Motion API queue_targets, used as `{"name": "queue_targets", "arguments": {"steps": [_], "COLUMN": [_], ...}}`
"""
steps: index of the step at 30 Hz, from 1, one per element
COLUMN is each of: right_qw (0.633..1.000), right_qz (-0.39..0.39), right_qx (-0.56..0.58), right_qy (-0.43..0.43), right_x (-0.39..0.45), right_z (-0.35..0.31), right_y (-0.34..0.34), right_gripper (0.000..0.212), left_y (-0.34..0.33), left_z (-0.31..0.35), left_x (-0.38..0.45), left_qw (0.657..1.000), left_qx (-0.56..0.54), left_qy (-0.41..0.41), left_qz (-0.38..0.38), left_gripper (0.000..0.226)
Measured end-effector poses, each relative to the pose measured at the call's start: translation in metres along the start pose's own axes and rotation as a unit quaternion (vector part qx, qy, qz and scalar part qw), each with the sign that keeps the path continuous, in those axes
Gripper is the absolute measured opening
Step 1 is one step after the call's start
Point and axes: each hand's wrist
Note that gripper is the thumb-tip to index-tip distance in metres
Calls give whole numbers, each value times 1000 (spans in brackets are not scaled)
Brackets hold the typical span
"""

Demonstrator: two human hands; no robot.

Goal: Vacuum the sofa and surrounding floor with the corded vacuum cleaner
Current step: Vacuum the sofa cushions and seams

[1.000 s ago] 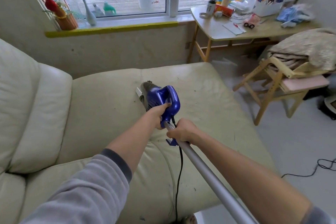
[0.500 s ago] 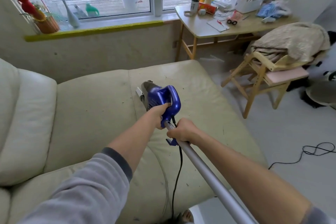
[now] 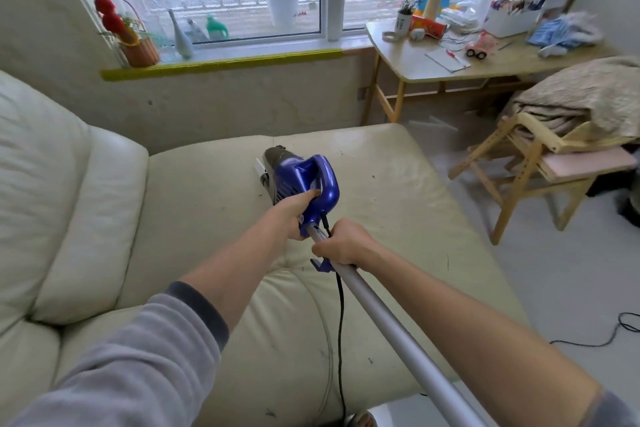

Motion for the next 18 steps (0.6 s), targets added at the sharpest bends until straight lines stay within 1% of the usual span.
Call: {"name": "queue_targets", "arguments": {"steps": [5, 11, 15, 18], "right_qw": [997, 985, 978, 974], "right_qz": [-54, -126, -148, -156], "right_qx": [-35, -82, -103, -123], "right_qy": [42, 82, 102, 111], "right_x": [5, 10, 9, 9], "right_z": [-34, -69, -95, -106], "right_y": [-31, -80, -109, -122], "right_gripper": [13, 13, 15, 15], "left_y": [57, 126, 169, 191], "left_z": [-8, -34, -45, -51], "left_x": [-1, 1, 2, 8], "left_qw": [997, 982, 968, 966], "left_qx": [-53, -119, -181, -186], "left_qy": [1, 18, 42, 60], "left_qz": [61, 143, 171, 167], "left_gripper": [39, 47, 54, 61]}}
Point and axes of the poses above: each hand's wrist, its own x-axis towards the middle knuckle, its own y-axis out of the back of the hand, z = x × y, and after that the axes turned 4 degrees about z, right-handed
